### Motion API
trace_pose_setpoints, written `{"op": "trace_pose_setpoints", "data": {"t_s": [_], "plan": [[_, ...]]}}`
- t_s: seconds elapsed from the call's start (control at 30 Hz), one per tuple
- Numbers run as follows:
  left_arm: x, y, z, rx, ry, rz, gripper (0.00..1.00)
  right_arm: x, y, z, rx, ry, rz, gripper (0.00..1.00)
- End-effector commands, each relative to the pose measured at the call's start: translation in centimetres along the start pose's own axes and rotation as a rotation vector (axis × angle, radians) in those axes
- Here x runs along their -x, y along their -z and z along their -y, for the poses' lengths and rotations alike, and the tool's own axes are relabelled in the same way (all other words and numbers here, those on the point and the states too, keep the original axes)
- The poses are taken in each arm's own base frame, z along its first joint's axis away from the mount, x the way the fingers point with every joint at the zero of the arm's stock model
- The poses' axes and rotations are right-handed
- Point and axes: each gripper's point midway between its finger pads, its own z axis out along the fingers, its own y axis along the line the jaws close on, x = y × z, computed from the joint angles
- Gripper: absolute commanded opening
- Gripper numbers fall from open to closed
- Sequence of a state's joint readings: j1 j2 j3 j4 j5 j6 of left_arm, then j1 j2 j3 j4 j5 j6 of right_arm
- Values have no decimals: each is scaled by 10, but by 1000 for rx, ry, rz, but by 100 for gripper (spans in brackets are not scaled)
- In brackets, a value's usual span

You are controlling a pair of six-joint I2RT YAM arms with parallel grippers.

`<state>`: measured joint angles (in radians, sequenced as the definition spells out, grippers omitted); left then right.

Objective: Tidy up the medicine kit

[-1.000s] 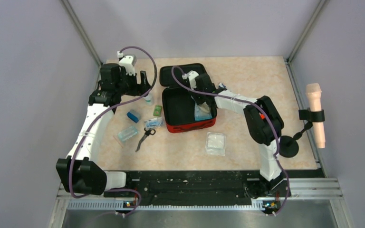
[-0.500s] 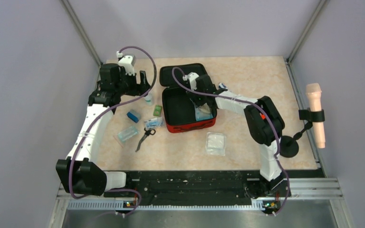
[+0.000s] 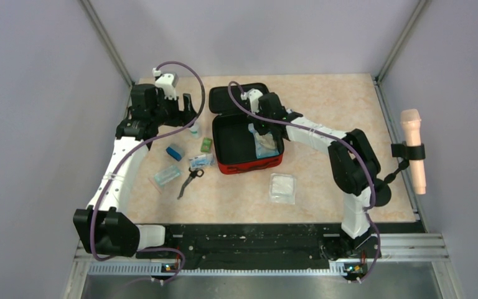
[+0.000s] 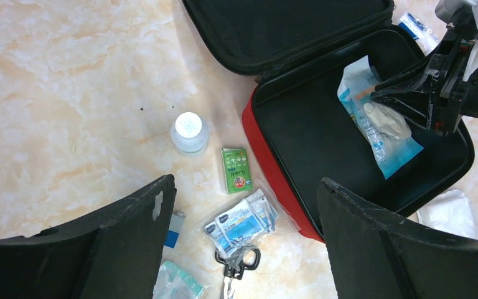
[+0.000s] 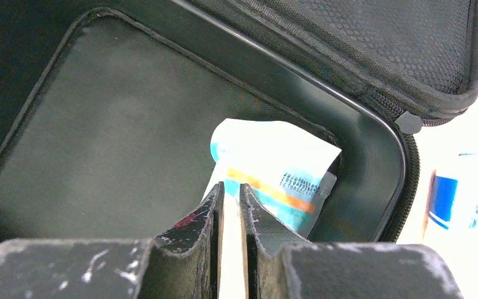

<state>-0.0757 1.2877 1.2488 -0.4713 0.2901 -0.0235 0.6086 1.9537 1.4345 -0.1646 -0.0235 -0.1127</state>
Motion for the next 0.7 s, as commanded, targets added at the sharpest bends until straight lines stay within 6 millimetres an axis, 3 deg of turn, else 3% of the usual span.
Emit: {"op": "trace_pose_setpoints", "data": {"t_s": [0.0,0.33,0.53,0.67], "plan": [[14,7,0,1,-15,59,88,10,-9,3,-15,34,27,15],[11,8,-5,14,-7,55,88,-43,-38,2,-1,110,-90,15],[9,8,-6,16,1,52,89,-21,-28,5,-11,114,-44,15],[9,7,-6,13,5,52,89,16,-9,4,1,87,35,17]]}}
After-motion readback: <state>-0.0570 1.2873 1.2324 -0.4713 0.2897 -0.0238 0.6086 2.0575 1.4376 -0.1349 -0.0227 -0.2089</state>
